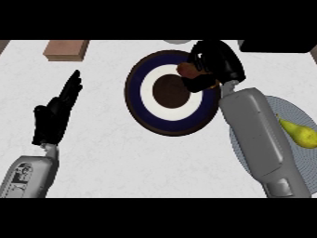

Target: Pick the sweet potato from the placemat and place it in the plate

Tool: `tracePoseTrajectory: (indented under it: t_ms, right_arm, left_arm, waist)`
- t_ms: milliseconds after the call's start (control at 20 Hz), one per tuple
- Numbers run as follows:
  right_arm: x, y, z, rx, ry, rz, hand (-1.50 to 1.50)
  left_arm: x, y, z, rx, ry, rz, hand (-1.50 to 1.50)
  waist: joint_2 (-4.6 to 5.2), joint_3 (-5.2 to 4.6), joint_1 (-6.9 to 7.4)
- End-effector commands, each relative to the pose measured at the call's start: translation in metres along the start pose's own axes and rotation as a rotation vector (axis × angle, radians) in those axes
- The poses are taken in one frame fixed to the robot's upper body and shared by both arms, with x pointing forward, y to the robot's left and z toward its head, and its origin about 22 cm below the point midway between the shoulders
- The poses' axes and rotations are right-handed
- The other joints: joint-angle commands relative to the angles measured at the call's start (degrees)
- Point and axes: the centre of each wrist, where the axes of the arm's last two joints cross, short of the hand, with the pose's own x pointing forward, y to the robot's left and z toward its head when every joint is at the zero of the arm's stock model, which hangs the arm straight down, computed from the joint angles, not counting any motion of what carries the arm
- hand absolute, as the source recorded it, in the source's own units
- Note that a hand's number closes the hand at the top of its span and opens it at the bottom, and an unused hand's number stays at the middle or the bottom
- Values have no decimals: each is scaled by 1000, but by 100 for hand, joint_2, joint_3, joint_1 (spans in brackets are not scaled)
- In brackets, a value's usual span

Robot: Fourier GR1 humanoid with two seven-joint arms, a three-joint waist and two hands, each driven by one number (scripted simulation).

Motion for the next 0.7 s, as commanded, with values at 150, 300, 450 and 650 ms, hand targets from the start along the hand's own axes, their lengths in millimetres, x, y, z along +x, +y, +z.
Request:
tracePoseTrajectory:
  t_ms: [150, 300, 450, 650]
  right_arm:
    - [-3, 59, -16, 98, 138, 22, 150]
    - [-10, 69, -21, 120, 173, -66, -150]
    - [-7, 79, -24, 115, 192, -110, -150]
    - [-4, 76, -31, 101, 131, -227, -150]
  left_arm:
    - [-6, -4, 3, -34, -5, 8, 0]
    - [11, 9, -13, -4, -9, -5, 0]
    - [13, -15, -13, -25, -19, 4, 0]
    - [6, -18, -10, -45, -21, 9, 0]
  waist:
    - [21, 2, 90]
    - [37, 5, 142]
    - [41, 6, 204]
    - [60, 7, 268]
